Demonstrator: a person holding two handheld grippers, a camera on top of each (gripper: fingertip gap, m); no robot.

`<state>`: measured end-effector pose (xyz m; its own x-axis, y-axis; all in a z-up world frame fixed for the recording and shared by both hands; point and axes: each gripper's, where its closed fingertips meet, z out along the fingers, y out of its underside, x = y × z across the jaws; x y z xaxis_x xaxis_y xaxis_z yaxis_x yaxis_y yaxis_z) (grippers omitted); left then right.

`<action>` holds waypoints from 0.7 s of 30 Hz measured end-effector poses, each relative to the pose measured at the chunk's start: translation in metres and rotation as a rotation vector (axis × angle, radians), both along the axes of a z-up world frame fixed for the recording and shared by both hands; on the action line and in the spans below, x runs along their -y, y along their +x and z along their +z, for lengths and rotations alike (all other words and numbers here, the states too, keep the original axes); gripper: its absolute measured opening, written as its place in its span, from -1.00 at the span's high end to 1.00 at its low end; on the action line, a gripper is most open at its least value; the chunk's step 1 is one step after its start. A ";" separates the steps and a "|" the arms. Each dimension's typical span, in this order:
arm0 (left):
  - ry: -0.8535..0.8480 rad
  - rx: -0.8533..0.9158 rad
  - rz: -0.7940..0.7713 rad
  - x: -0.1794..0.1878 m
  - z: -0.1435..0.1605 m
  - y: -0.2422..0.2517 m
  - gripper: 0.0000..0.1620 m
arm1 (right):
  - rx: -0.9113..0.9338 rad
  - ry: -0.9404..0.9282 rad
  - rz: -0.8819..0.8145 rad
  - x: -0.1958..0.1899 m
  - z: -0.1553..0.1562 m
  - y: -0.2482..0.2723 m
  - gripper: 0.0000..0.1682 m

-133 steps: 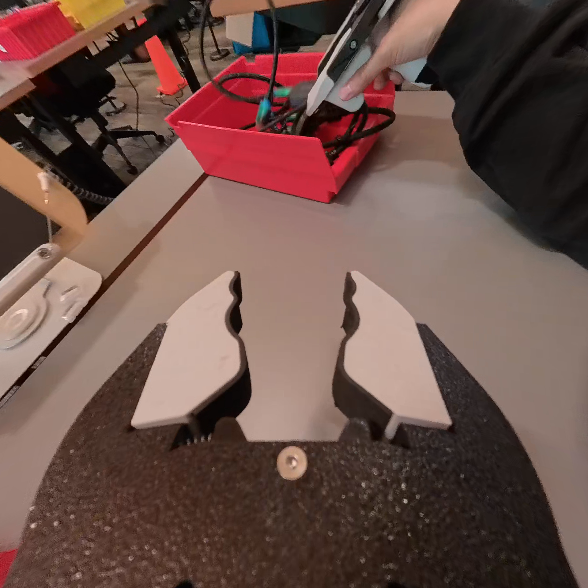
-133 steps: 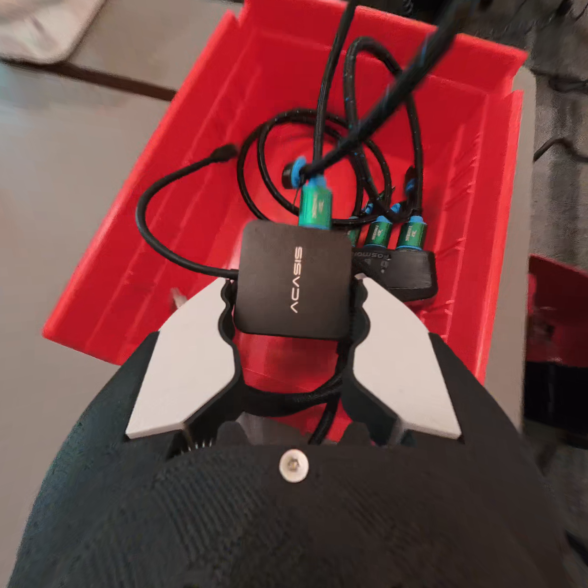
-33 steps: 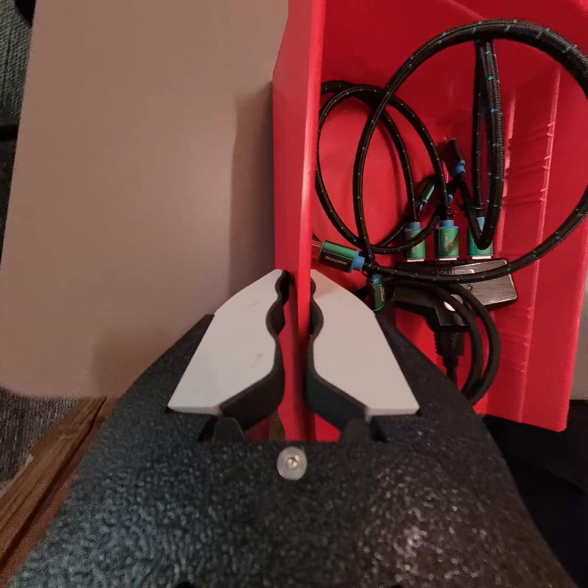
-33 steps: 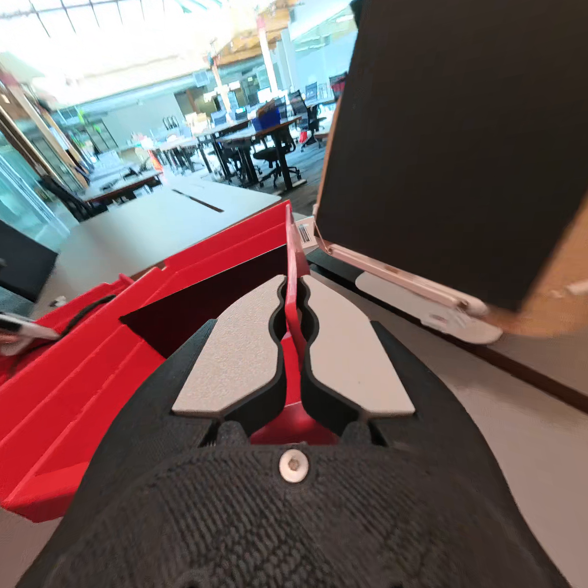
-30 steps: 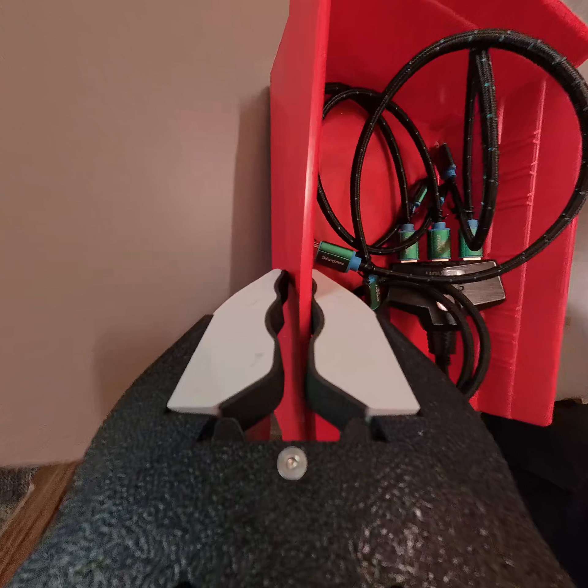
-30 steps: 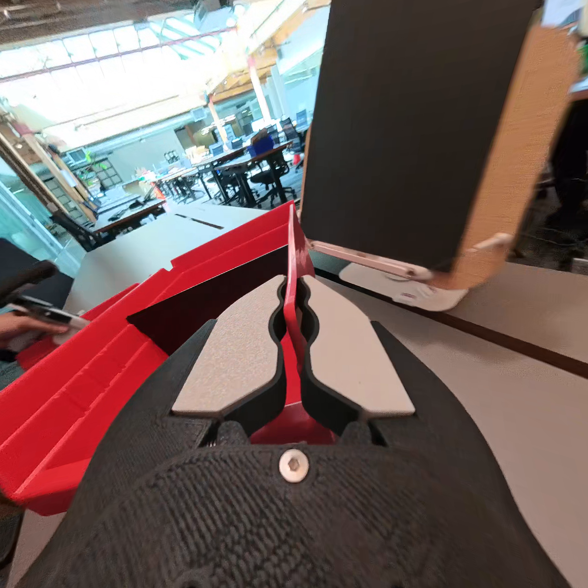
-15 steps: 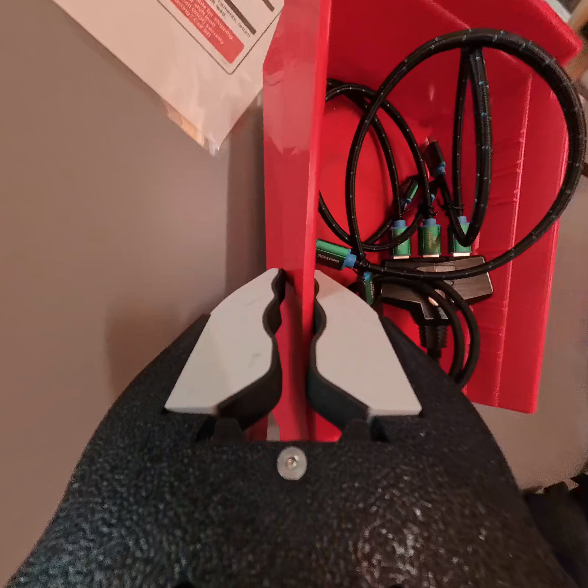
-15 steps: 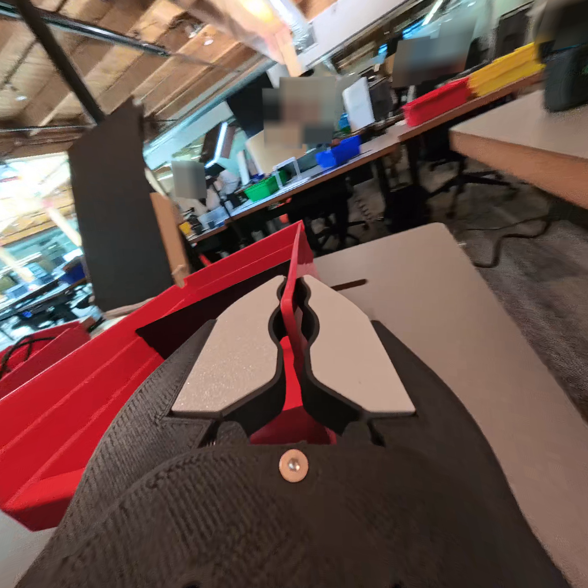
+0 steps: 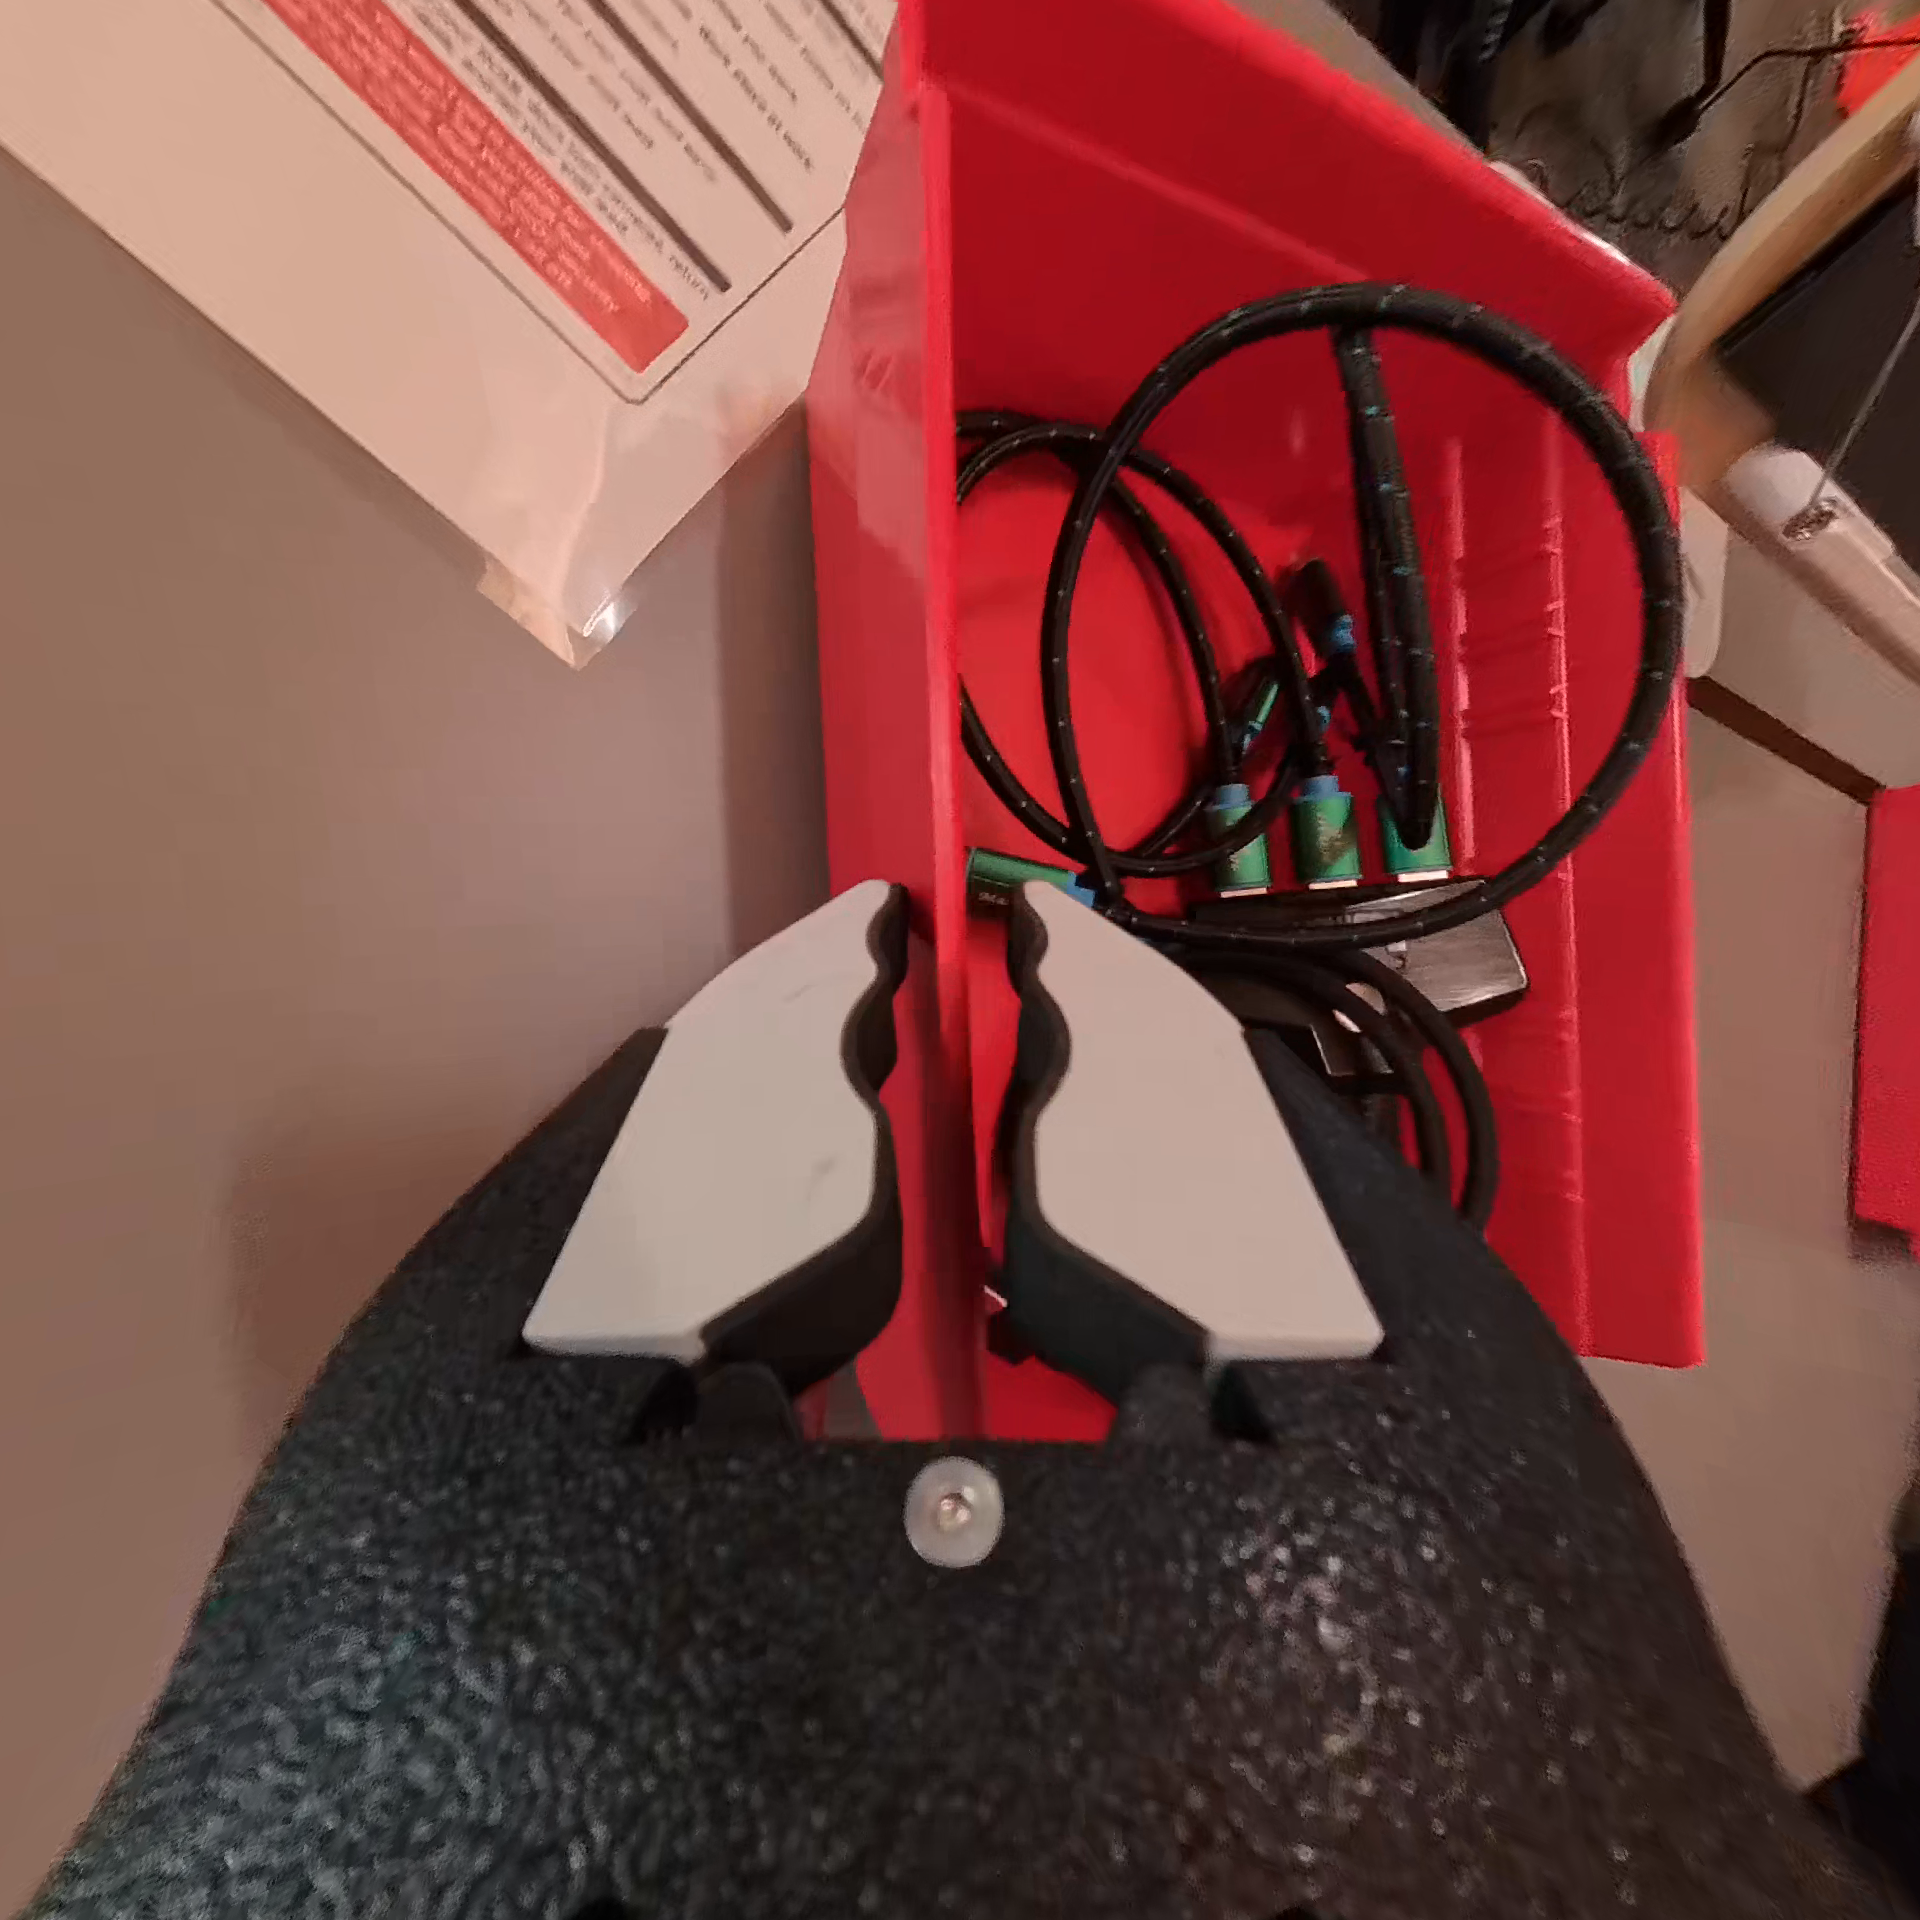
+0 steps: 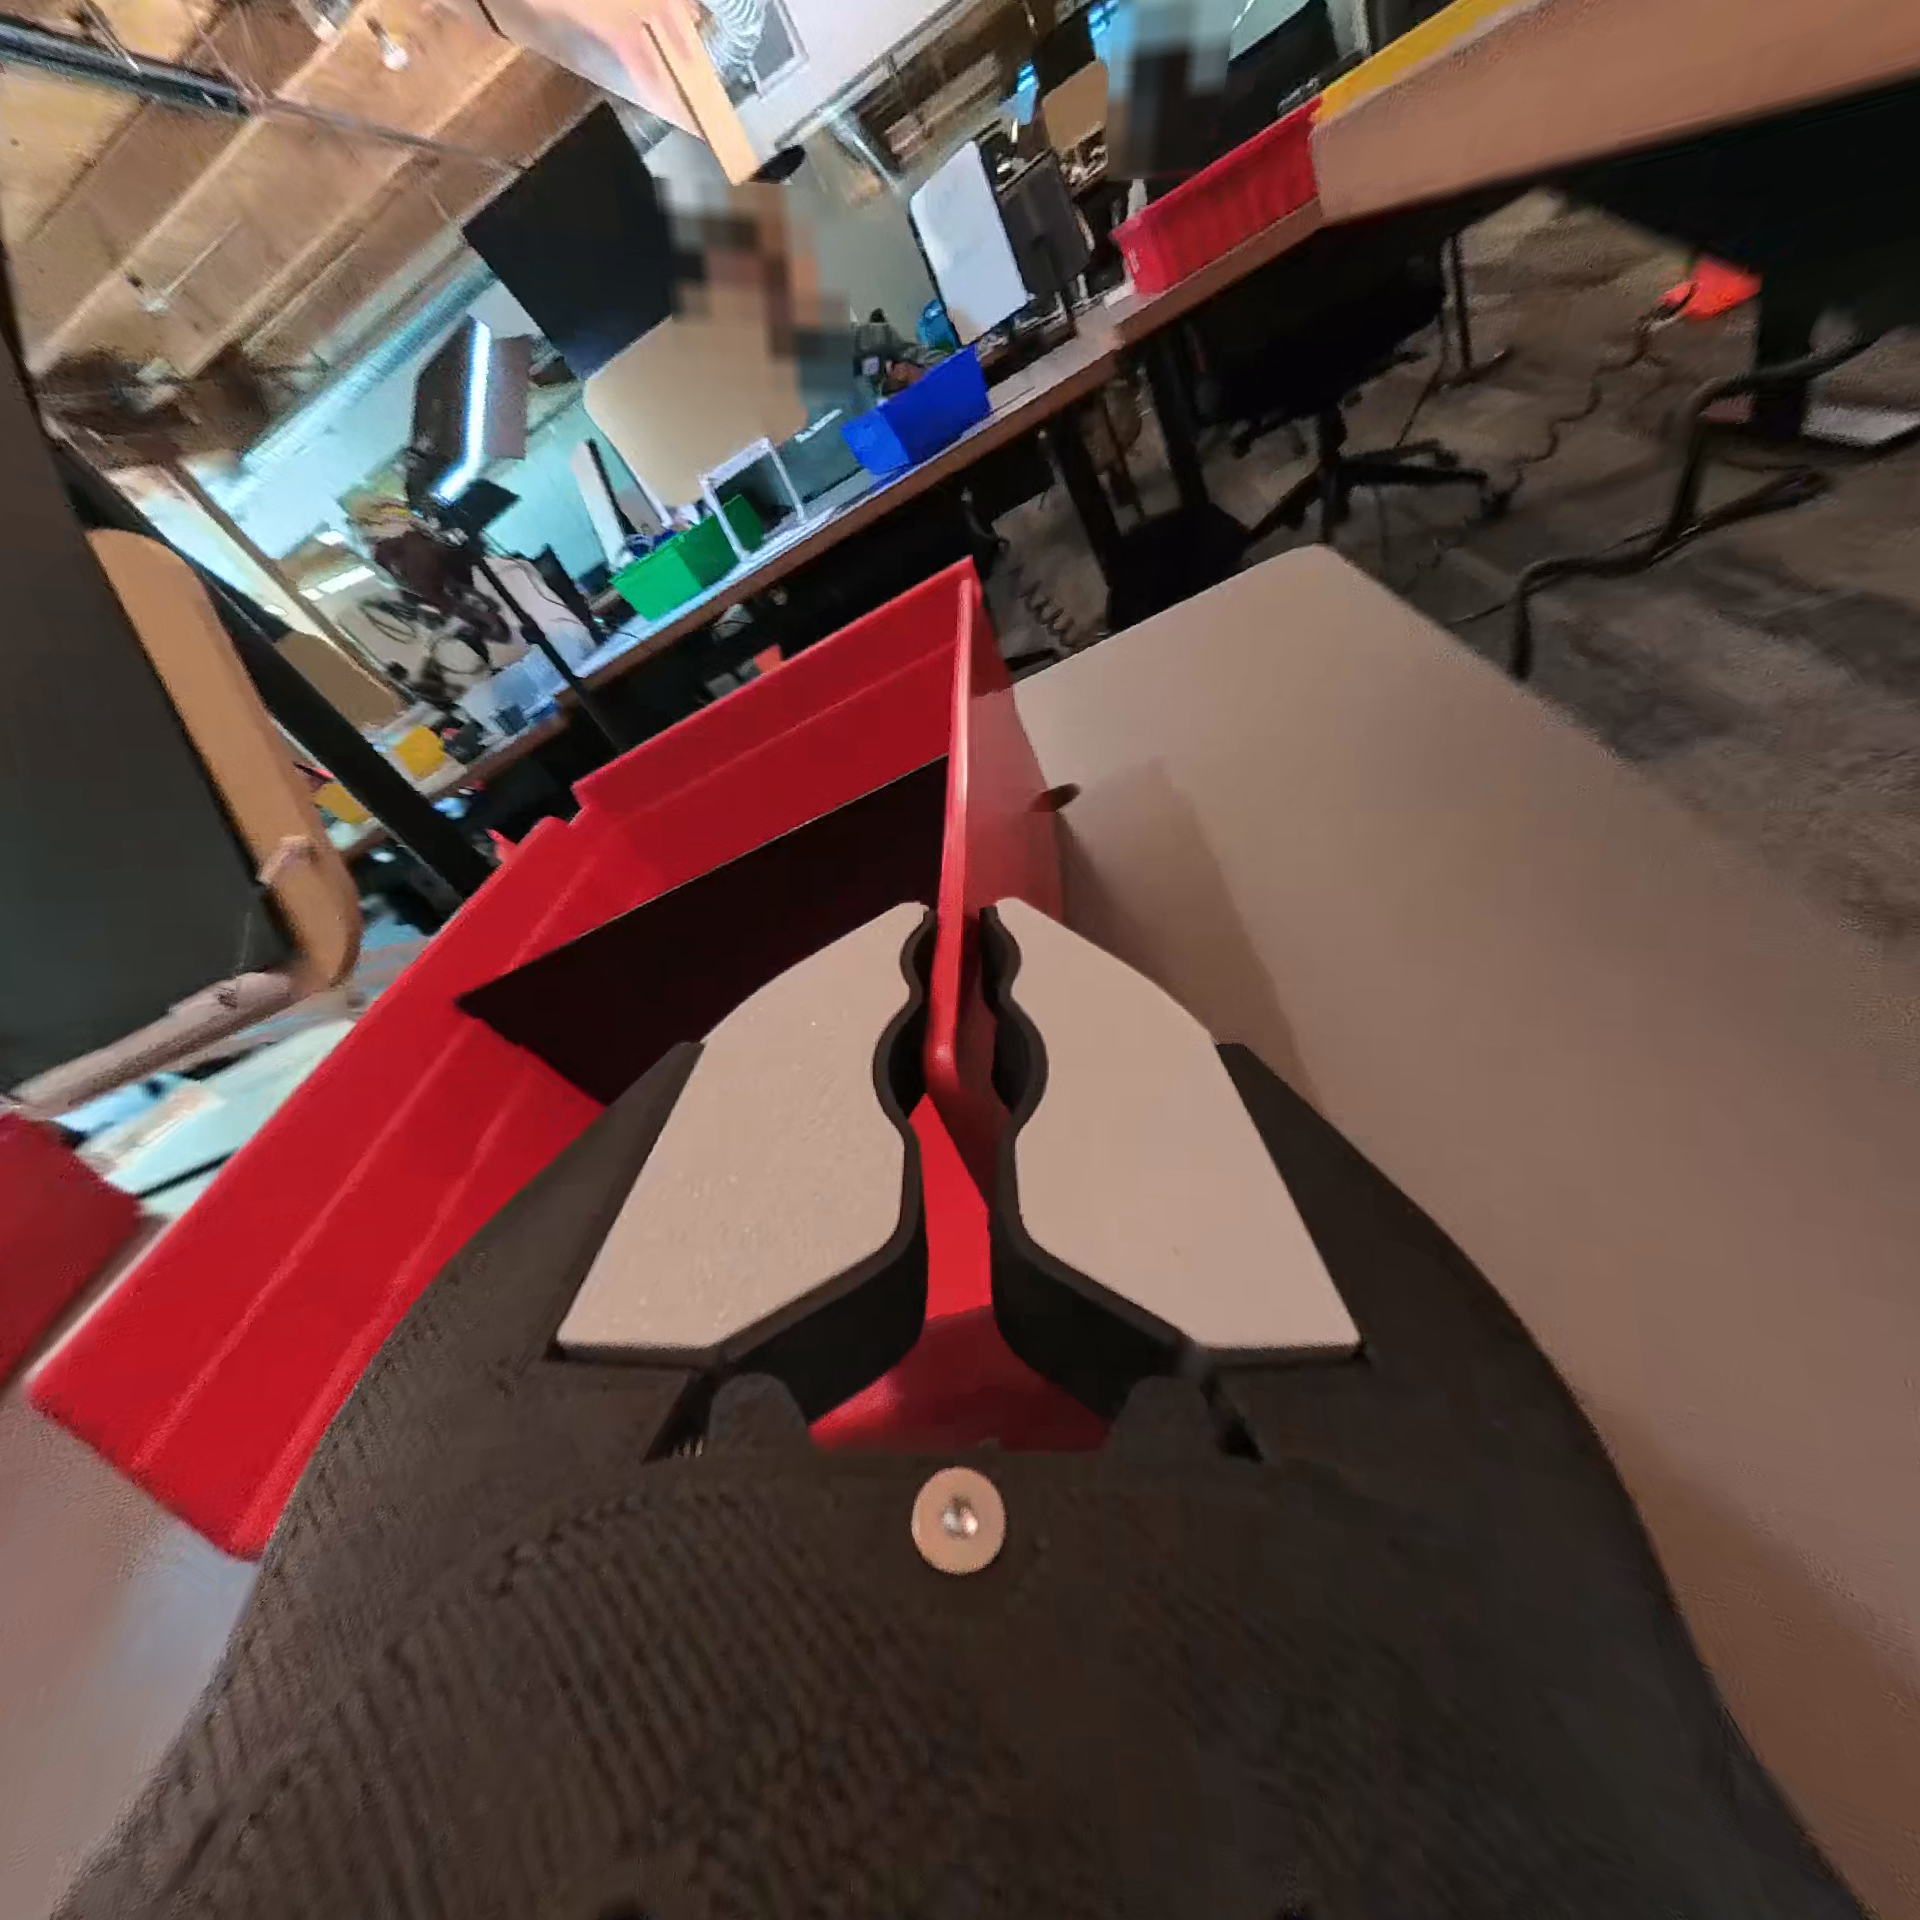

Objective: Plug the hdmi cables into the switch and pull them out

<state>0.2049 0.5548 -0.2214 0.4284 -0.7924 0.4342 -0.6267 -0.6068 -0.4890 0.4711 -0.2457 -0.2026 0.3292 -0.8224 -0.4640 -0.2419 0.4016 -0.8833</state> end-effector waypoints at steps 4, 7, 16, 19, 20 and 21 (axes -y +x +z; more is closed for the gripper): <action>0.167 0.088 -0.027 -0.007 0.029 0.000 0.72 | -0.038 0.132 0.052 -0.009 -0.001 0.003 0.79; 0.299 0.164 -0.067 -0.002 0.061 0.002 0.56 | -0.048 0.058 0.020 0.002 0.005 -0.002 0.54; 0.441 0.166 -0.478 0.083 0.094 0.001 0.36 | 0.017 -0.473 0.247 -0.051 0.037 -0.070 -0.10; 0.419 0.082 -0.594 0.107 0.079 -0.005 0.31 | 0.039 -0.492 0.324 -0.074 0.042 -0.097 -0.13; 0.393 0.064 -0.607 0.113 0.075 -0.005 0.30 | 0.058 -0.489 0.337 -0.080 0.046 -0.105 -0.13; 0.348 0.057 -0.620 0.123 0.071 -0.006 0.28 | 0.079 -0.490 0.344 -0.086 0.049 -0.112 -0.12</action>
